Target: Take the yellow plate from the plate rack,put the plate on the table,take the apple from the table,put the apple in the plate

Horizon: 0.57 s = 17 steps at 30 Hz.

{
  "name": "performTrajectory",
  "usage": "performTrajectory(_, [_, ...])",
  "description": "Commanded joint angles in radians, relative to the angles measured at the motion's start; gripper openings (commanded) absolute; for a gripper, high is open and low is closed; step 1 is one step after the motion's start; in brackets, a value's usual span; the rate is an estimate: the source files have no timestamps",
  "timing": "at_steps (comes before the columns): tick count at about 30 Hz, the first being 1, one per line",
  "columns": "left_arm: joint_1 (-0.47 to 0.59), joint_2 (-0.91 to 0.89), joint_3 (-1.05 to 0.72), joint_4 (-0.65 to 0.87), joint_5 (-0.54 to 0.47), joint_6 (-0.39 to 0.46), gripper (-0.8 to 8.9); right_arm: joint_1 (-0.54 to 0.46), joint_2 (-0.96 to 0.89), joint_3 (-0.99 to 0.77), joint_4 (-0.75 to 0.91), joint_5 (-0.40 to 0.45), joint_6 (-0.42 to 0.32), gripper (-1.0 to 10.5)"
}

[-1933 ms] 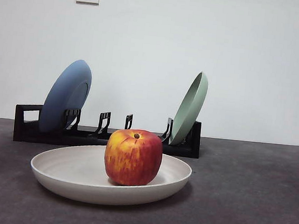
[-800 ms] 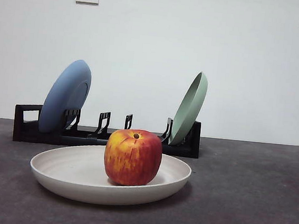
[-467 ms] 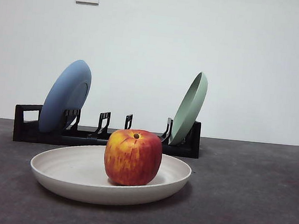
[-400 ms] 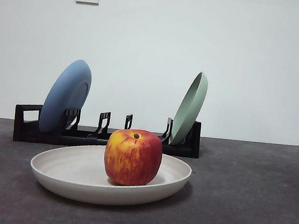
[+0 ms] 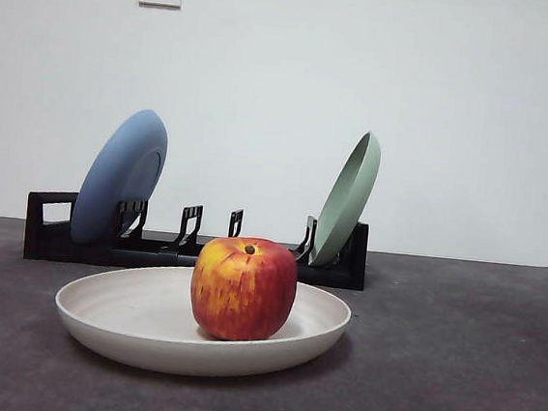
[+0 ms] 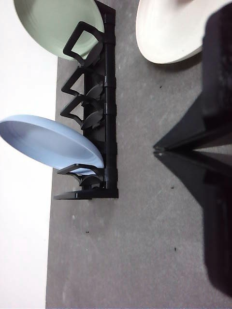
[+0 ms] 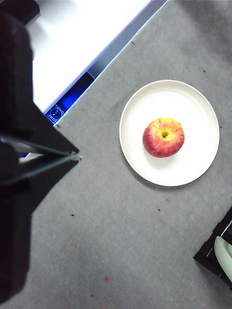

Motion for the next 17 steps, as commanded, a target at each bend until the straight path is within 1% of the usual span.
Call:
performTrajectory(1, [0.003, 0.003, -0.01, 0.008, -0.001, -0.008, -0.03, 0.0, 0.004, -0.003, -0.022, 0.003, 0.007, 0.0])
performTrajectory(13, [0.003, 0.006, -0.01, 0.008, -0.001, -0.008, -0.03, -0.009, 0.002, -0.003, -0.018, 0.014, 0.007, 0.0])
performTrajectory(15, [0.003, 0.006, -0.01, 0.008, -0.001, -0.008, -0.03, -0.04, -0.021, -0.003, 0.006, 0.058, -0.065, 0.0])
performTrajectory(17, [0.003, 0.006, -0.01, 0.008, -0.001, -0.008, -0.03, -0.08, -0.051, -0.003, 0.048, 0.067, -0.092, 0.0])
